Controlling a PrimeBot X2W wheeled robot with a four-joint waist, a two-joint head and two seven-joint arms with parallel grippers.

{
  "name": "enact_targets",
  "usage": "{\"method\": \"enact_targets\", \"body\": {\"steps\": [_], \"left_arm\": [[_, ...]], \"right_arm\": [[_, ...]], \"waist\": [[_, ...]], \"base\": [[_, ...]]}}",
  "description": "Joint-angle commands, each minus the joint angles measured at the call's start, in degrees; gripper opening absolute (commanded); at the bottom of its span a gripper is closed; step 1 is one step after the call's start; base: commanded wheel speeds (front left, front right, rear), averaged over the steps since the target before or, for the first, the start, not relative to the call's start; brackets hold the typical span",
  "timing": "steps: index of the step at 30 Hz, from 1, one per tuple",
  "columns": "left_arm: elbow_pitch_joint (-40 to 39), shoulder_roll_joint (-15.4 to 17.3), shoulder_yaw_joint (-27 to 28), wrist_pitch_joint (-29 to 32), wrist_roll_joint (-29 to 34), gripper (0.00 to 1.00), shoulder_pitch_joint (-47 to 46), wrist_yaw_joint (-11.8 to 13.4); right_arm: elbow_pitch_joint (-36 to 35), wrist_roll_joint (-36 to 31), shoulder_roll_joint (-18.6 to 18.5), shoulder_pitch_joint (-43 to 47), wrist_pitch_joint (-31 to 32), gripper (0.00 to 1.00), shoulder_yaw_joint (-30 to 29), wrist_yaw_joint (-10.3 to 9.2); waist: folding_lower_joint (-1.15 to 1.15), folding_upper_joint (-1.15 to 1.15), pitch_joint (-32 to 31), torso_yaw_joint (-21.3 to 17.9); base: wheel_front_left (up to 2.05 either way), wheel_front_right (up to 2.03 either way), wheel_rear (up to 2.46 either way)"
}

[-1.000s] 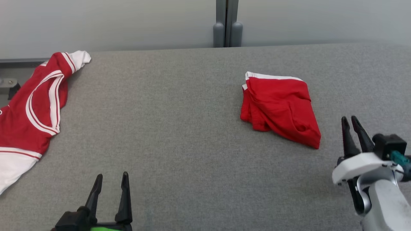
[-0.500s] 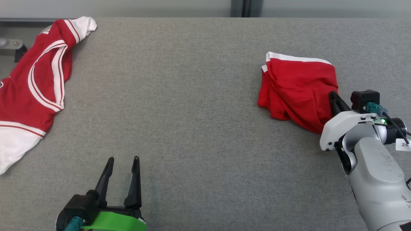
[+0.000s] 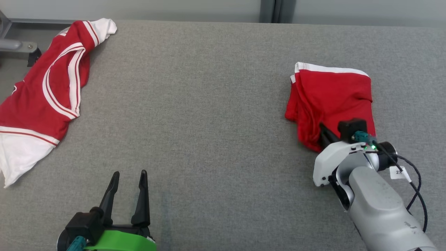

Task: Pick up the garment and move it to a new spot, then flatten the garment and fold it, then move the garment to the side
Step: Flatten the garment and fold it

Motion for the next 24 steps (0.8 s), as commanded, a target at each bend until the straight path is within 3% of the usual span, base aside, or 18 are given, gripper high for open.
{"method": "enact_targets", "body": {"steps": [1, 7, 12, 20, 21, 22, 24], "left_arm": [[-0.1, 0.1, 0.4, 0.0, 0.2, 1.00, 0.5, -0.2], [-0.2, 0.1, 0.6, 0.0, 0.1, 1.00, 1.4, 0.3], [-0.4, 0.1, 0.7, 0.0, 0.0, 1.00, 2.3, 0.7], [-0.3, 0.1, 1.7, 0.0, 0.5, 1.00, 4.6, 1.2], [-0.3, 0.1, 1.9, 0.0, 0.6, 1.00, 4.9, 1.2], [-0.3, 0.1, 2.1, 0.0, 0.6, 1.00, 5.2, 1.2], [-0.5, 0.1, 2.6, 0.0, 0.9, 1.00, 6.0, 1.3]], "right_arm": [[-0.2, 0.7, 0.1, 1.0, -0.2, 0.00, 1.5, -0.09], [-0.4, 2.6, 0.1, 2.3, 0.2, 0.00, 9.0, -0.09], [-1.5, 4.5, 0.0, 3.1, -0.9, 0.00, 11.4, -0.09], [-7.1, 6.2, -2.1, 7.7, -2.4, 0.00, 8.7, -0.09], [-8.7, 5.9, -2.6, 8.4, -2.5, 0.15, 7.5, -0.09], [-10.9, 5.2, -3.1, 9.2, -2.5, 0.37, 6.0, -0.09], [-16.3, 3.7, -3.6, 12.4, -2.4, 1.00, 2.5, -0.09]], "waist": [[0.00, 0.00, -0.5, -0.1], [0.00, 0.00, -2.0, -0.7], [0.00, 0.00, -3.7, -1.3], [0.00, 0.00, -8.3, -3.4], [0.00, 0.00, -8.7, -3.7], [0.00, 0.00, -9.1, -4.0], [0.00, 0.00, -9.9, -4.7]], "base": [[0.00, 0.00, 0.00], [0.00, 0.00, 0.00], [0.00, 0.00, 0.00], [0.00, 0.00, 0.00], [0.00, 0.00, 0.00], [0.00, 0.00, 0.00], [0.00, 0.00, 0.00]]}}
